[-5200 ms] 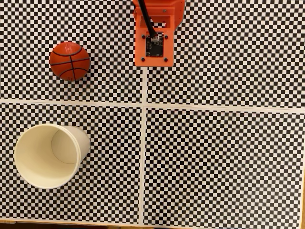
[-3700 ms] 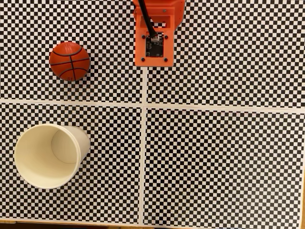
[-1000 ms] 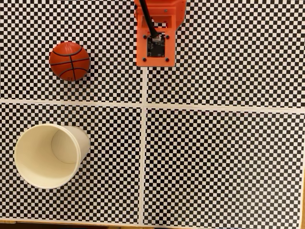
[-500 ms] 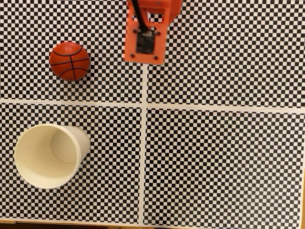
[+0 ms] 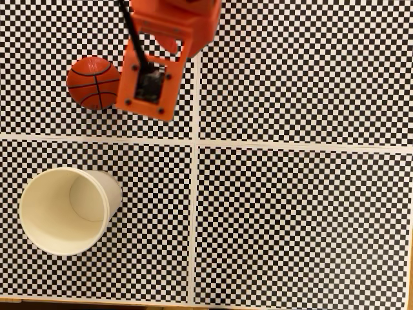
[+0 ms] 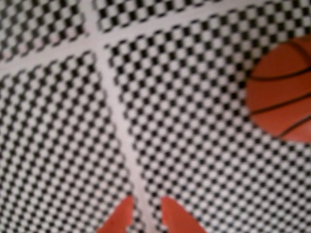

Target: Grasp basketball and place into cup.

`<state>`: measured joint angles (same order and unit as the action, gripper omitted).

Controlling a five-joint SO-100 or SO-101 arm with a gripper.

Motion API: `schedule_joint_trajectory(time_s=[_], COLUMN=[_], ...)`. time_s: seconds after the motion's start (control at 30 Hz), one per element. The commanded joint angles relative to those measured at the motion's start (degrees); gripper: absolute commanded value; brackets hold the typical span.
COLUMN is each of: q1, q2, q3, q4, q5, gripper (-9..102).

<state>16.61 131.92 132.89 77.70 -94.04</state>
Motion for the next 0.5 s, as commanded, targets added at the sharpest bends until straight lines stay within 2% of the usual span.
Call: schedule_joint_trajectory(time_s=[0.0, 0.47], q1=[2.46, 12.92], q2=[-3.52, -16.35], q3=[-6.33, -22.85], q4=[-0.53, 0.35], q5=[-1.41, -7.21], gripper=[0, 0])
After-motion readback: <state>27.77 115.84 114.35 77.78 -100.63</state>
